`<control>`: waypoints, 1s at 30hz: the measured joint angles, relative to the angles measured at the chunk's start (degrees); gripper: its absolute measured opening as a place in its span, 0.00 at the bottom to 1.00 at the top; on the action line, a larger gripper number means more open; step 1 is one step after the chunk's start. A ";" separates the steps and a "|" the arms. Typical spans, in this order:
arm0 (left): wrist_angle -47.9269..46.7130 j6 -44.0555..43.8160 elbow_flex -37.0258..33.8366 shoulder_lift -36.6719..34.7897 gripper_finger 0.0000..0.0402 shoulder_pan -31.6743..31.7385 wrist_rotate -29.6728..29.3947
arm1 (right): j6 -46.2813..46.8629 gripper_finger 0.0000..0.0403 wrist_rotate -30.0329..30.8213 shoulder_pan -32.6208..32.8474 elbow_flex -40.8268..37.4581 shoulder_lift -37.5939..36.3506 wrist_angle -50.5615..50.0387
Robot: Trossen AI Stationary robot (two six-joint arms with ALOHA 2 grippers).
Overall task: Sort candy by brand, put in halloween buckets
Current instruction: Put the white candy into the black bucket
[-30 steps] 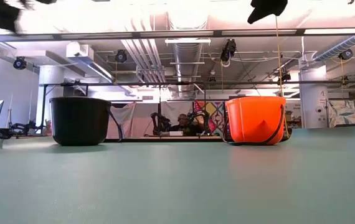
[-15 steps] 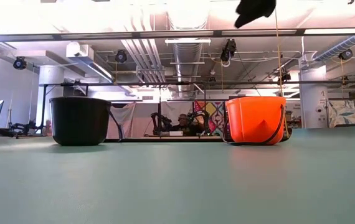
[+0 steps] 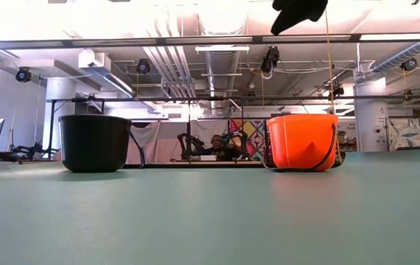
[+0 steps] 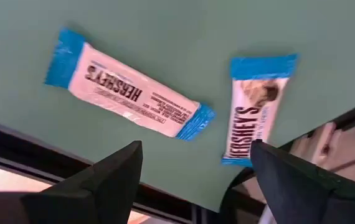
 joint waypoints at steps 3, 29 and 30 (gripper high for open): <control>1.69 3.08 -0.47 2.49 0.70 0.12 2.80 | 3.49 0.70 0.08 1.49 0.00 0.52 -0.04; 7.90 31.94 2.52 6.03 0.60 34.89 -37.24 | 0.08 0.70 0.00 3.16 4.77 -0.08 -3.40; 7.70 31.84 3.31 5.93 0.60 35.58 -38.36 | 0.10 0.70 0.02 3.35 4.88 -0.15 -3.79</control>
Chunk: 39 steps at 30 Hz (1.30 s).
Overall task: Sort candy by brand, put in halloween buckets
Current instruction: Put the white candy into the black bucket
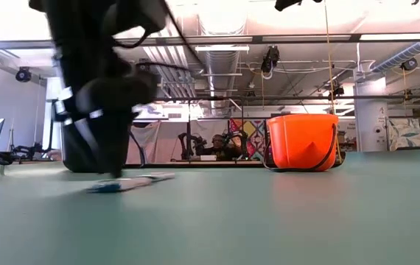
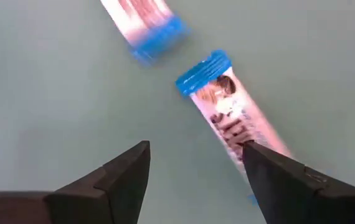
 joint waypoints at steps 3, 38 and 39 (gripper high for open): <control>0.32 -1.73 1.40 -1.08 0.62 1.63 -2.90 | 0.76 0.70 -0.06 0.30 0.45 -0.19 -1.87; 92.11 34.43 -22.16 19.85 0.69 12.38 -34.52 | 11.16 0.70 1.50 0.63 -22.72 -21.26 -6.31; 92.14 34.01 -21.43 21.15 0.69 12.32 -35.55 | 11.43 0.70 1.47 0.63 -23.78 -21.22 -6.15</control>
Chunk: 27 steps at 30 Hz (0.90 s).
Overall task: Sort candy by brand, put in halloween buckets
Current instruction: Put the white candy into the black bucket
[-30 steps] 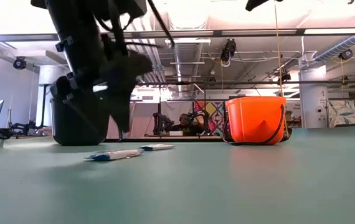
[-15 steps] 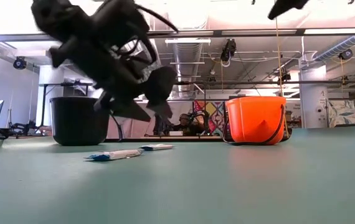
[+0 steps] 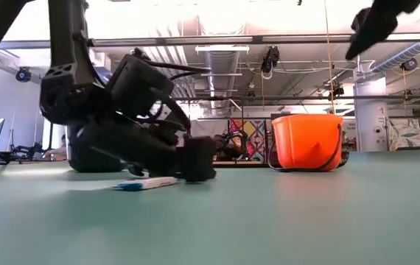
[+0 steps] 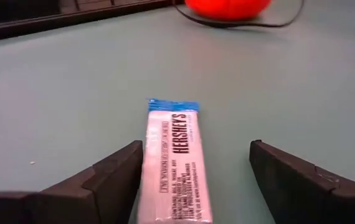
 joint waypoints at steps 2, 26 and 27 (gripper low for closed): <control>-0.41 -2.26 0.95 1.86 0.69 0.02 -1.42 | 0.21 0.70 -0.20 -0.02 -1.73 0.22 1.15; -5.57 -2.81 0.85 1.43 0.22 2.43 0.21 | -8.58 0.70 1.62 -4.46 -0.92 3.06 10.57; -6.66 -1.40 0.56 0.00 0.22 2.86 1.90 | -8.38 0.70 1.62 -5.00 -0.14 3.64 10.60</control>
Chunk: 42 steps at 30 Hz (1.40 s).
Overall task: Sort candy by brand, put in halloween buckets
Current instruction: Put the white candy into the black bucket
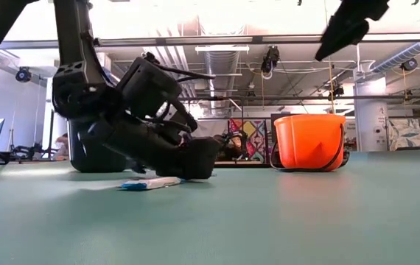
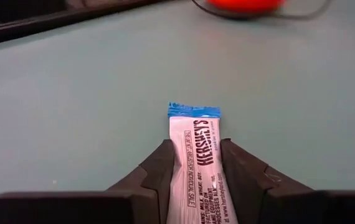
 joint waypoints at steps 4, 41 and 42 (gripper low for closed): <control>-8.18 2.80 -2.50 -9.85 0.22 2.27 4.38 | 0.36 0.70 -0.04 -2.36 4.01 3.04 -0.06; -79.63 17.09 10.90 -47.49 0.54 56.26 36.20 | -3.42 0.61 -12.65 -17.09 35.98 26.98 -1.00; -80.06 17.15 11.13 -48.71 0.58 55.73 36.95 | -3.08 0.61 -12.61 -17.09 35.98 26.59 -0.95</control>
